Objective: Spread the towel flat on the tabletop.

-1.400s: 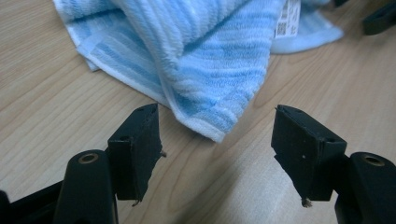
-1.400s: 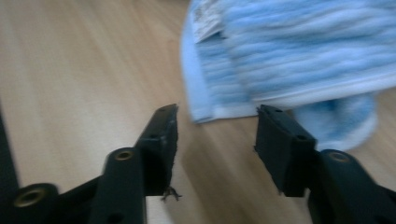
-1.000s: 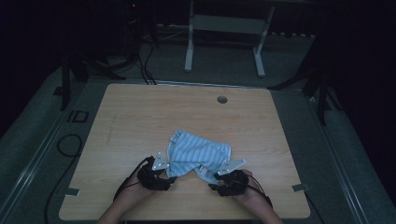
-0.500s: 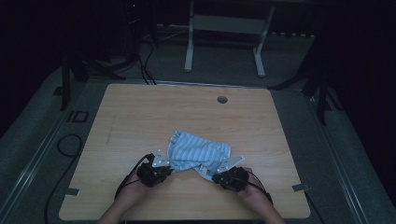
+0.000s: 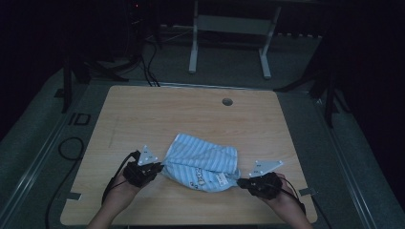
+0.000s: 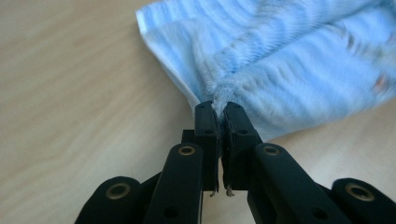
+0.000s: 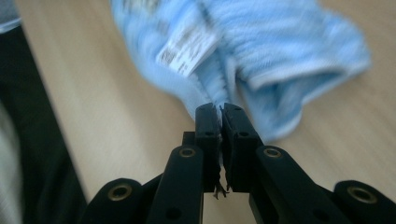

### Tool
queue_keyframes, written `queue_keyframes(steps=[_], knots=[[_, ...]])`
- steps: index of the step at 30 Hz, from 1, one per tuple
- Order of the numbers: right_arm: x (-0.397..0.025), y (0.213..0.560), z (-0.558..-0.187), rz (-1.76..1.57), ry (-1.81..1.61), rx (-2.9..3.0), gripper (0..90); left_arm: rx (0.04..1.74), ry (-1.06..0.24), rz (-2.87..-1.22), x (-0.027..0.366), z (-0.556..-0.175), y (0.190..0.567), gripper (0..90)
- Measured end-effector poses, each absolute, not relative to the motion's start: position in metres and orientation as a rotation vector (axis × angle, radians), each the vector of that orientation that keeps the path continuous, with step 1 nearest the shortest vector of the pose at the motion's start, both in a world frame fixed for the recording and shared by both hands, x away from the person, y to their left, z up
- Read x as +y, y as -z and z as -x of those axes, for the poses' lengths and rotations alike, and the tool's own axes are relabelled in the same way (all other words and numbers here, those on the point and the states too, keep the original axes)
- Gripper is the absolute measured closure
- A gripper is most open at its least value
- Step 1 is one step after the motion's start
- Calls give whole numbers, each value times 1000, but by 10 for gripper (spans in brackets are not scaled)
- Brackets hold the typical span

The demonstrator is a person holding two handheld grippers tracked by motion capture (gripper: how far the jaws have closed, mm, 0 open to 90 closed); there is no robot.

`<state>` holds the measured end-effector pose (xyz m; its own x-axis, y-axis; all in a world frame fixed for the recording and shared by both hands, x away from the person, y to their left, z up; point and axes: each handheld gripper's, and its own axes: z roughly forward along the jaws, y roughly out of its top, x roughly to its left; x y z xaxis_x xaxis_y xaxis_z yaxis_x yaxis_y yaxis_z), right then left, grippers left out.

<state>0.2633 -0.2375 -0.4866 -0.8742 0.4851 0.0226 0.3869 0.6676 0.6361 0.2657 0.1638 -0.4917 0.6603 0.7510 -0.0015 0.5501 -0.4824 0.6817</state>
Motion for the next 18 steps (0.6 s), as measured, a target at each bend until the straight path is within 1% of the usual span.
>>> queue_keyframes(steps=[3, 5, 7, 8, 9, 12, 15, 16, 17, 18], knots=[[-243, 488, -253, -698, -1011, 2809, 852, 977, -286, -2277, 165, -259, 492, 862], [-244, 490, -244, -675, -993, 2851, 851, 950, -241, -2307, 162, -251, 491, 861], [-244, 494, -236, -671, -989, 2902, 850, 917, -149, -2322, 161, -244, 490, 860], [-243, 498, -233, -663, -973, 2928, 849, 895, -80, -2346, 160, -241, 490, 860], [-241, 502, -229, -658, -953, 2953, 848, 866, -48, -2369, 159, -237, 491, 859], [-237, 515, -222, -655, -881, 3016, 846, 865, -3, -2400, 156, -230, 497, 851], [-233, 526, -220, -661, -815, 3057, 839, 901, 21, -2399, 159, -232, 507, 842], [-233, 527, -219, -657, -814, 3061, 814, 912, 27, -2394, 162, -233, 509, 833], [-233, 528, -220, -662, -819, 3051, 800, 918, 36, -2392, 164, -235, 511, 807], [-234, 527, -221, -683, -820, 3055, 762, 928, 41, -2378, 167, -236, 512, 754]])
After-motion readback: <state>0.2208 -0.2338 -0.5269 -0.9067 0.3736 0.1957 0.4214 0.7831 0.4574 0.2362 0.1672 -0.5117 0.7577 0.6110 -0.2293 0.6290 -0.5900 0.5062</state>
